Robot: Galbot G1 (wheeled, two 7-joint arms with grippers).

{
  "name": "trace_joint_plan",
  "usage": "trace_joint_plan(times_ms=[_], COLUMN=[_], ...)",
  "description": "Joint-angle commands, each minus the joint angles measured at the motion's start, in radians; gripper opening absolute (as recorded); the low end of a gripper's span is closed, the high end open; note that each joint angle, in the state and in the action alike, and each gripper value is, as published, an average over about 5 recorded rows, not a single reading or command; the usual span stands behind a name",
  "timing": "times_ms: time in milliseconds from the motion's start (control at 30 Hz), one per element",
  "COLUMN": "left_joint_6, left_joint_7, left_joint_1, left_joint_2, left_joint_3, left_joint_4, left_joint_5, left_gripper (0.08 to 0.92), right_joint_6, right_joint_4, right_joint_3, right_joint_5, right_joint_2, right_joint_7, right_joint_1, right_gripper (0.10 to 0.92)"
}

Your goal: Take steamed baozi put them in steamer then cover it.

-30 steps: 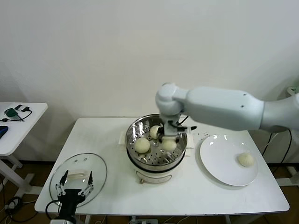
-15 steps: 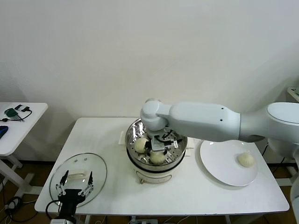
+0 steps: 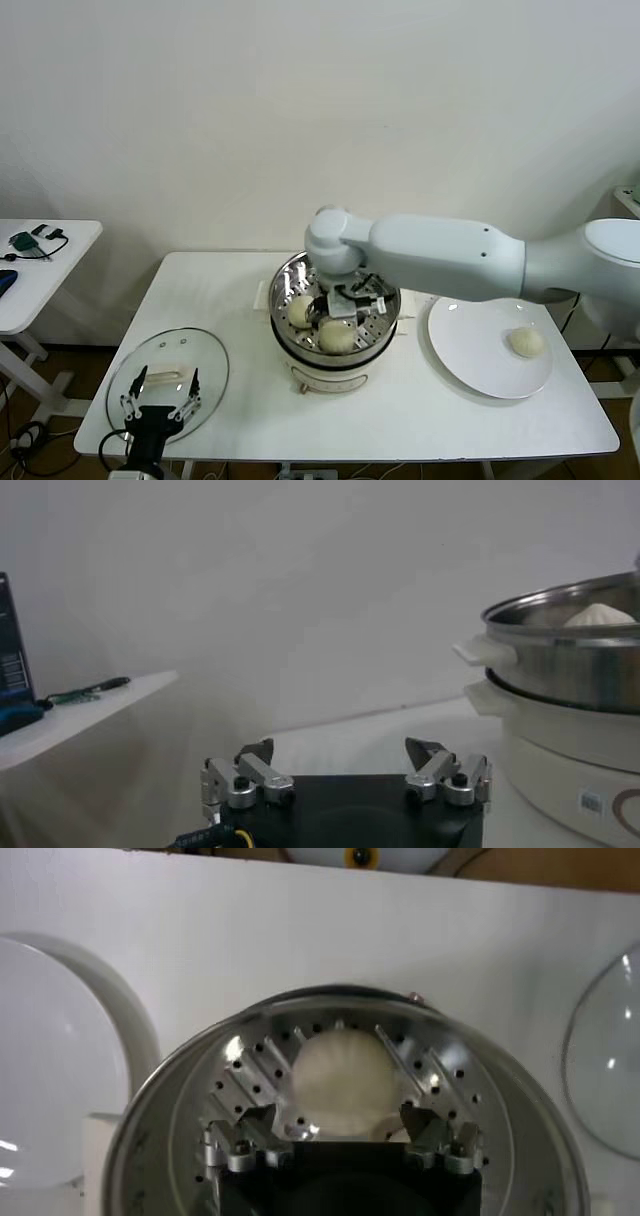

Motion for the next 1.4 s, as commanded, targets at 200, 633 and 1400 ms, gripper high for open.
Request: trace_joint_plan(times_ms=[200, 633, 1400], left_joint_6=[0.0, -0.001, -0.005], left_joint_7=[0.0, 0.002, 0.002], left_joint_1=[0.001, -0.005, 0.005], left_joint_2=[0.002, 0.002, -0.005], left_joint_3=[0.005, 0.014, -0.003], left_joint_4=[-0.006, -0.015, -0.005], left_joint_5=[0.006, 0.006, 0.015], left_gripper=[0.823, 0.823, 0.823], right_joint_6=[-0.237, -0.696, -0.556], right_joint_4=[-0.049, -0.145, -0.56], right_joint_3=[-0.099, 0.004, 0.526], right_joint_5=[0.235, 0.477, 0.006], right_joint_2=[-0.301, -0.685, -0.575], right_joint_7=[0.2, 0.173, 0.138], right_joint_1=[0.227, -0.036, -0.558], right_gripper=[0.823, 0.823, 0.823])
